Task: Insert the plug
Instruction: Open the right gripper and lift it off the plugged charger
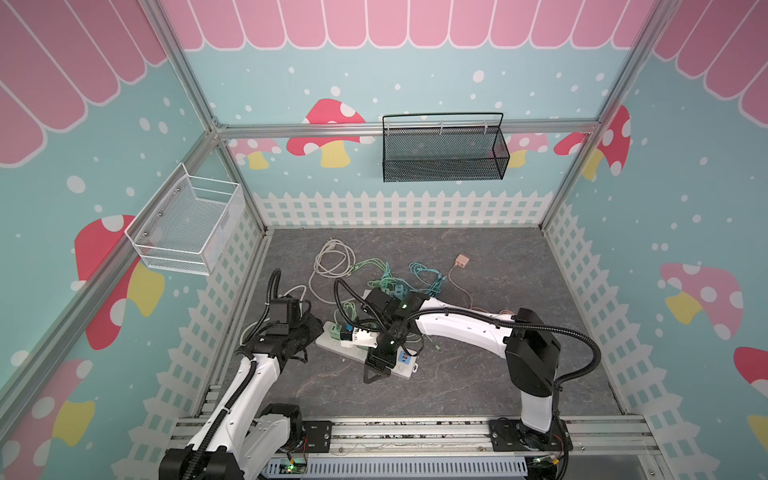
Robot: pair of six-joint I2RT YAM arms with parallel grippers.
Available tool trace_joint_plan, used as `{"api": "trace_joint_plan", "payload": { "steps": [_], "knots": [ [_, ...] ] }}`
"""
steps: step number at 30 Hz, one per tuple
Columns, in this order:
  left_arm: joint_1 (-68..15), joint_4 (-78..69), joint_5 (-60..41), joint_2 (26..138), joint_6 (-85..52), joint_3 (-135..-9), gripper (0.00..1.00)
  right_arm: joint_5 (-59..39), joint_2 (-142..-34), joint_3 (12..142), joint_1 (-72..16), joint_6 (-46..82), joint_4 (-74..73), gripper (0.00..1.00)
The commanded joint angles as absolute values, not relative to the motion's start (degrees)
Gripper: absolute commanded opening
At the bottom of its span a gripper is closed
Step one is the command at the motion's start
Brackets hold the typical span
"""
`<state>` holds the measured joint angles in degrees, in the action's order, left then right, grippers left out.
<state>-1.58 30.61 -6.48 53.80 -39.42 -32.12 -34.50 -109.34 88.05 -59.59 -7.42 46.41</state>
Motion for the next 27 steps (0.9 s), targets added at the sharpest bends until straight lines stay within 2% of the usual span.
{"api": "trace_joint_plan", "payload": {
  "steps": [1,4,8,12,18,21,27],
  "knots": [
    [-0.85,32.14,-7.47,52.61,-38.37,-33.93,0.48,-44.84,-104.96,87.22,-58.70,-12.29,45.02,0.74],
    [-0.62,32.99,-7.90,51.99,-37.68,-34.66,0.49,-47.79,-99.85,85.80,-56.16,-10.51,39.73,0.74],
    [-0.51,33.71,-8.76,51.17,-35.96,-35.57,0.52,-39.33,-95.07,83.87,-47.24,-0.33,31.58,0.76],
    [-0.52,33.58,-10.36,50.37,-35.33,-35.90,0.57,-32.69,-95.53,83.20,-36.40,8.03,29.77,0.75],
    [-0.35,33.03,-15.19,49.25,-34.73,-36.47,0.69,-16.09,-94.94,80.38,-27.20,18.16,24.52,0.77],
    [-0.44,32.79,-17.26,47.96,-34.15,-36.96,0.77,-10.41,-95.64,77.97,-23.27,21.42,20.92,0.77],
    [-0.42,32.46,-20.10,44.58,-32.99,-37.42,0.85,-3.79,-101.37,76.31,-17.06,26.79,14.99,0.79]
  ]
}}
